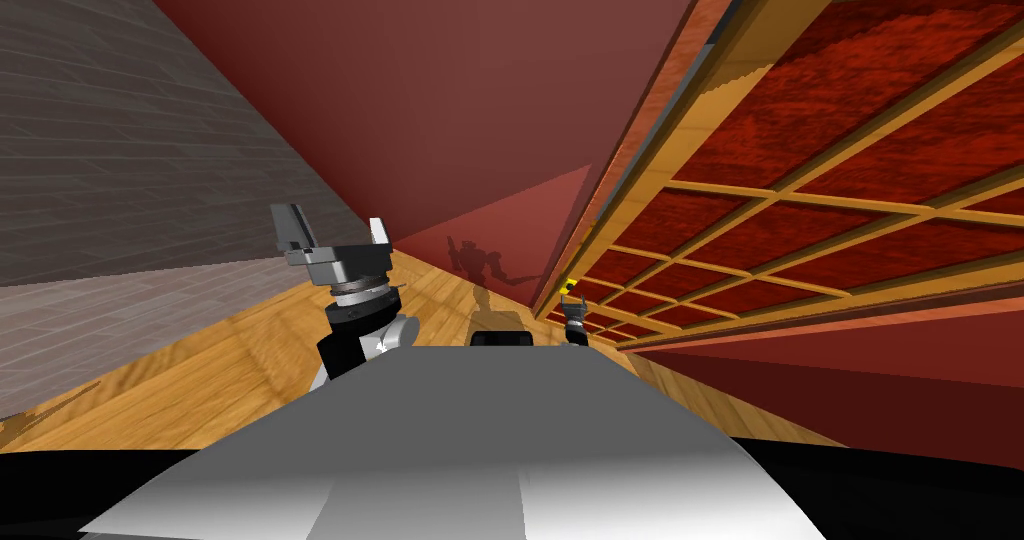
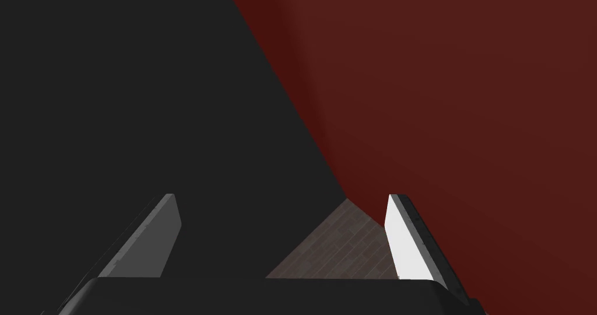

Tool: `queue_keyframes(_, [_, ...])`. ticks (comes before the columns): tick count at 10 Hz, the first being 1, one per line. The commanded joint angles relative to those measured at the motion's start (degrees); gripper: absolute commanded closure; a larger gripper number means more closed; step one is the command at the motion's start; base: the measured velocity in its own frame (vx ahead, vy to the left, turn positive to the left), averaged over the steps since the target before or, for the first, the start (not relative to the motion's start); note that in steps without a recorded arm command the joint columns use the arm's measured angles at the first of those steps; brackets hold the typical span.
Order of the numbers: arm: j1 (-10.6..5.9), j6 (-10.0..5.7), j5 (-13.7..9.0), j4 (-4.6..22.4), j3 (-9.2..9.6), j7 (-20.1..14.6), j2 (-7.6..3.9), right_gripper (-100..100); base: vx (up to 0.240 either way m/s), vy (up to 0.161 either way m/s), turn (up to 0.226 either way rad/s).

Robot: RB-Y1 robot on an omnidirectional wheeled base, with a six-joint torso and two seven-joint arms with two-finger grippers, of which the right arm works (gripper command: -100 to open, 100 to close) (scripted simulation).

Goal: Pull the door open

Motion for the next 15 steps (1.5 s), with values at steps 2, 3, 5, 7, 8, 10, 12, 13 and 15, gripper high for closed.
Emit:
queue_keyframes(2, [-0.49, 0.83, -0.24, -0.2, -0.51, -4.18, 0.73, -100, -0.051, -0.016, 0.034])
queue_keyframes(3, [-0.49, 0.83, -0.24, -0.2, -0.51, -4.48, 0.73, -100, -0.036, -0.009, 0.026])
queue_keyframes(5, [-1.12, 1.66, -0.52, -0.26, -1.1, -8.32, 1.64, -100, -0.061, -0.015, 0.063])
queue_keyframes(7, [-1.42, 2.06, -0.66, -0.3, -1.39, -11.28, 2.08, -100, -0.053, -0.012, 0.03])
queue_keyframes(8, [-1.72, 2.45, -0.79, -0.33, -1.67, -12.83, 2.51, -100, -0.066, -0.016, 0.057])
queue_keyframes(10, [-2.01, 2.83, -0.92, -0.36, -1.95, -15.84, 2.93, -100, -0.052, -0.014, 0.038])
queue_keyframes(12, [-2.28, 3.18, -1.04, -0.38, -2.2, -18.33, 3.33, -100, -0.048, -0.01, 0.029])
queue_keyframes(13, [-2.55, 3.54, -1.16, -0.41, -2.45, -19.85, 3.72, -100, -0.074, -0.009, 0.058])
queue_keyframes(15, [-2.79, 3.84, -1.26, -0.43, -2.67, -22.48, 4.06, -100, -0.054, -0.013, 0.03])
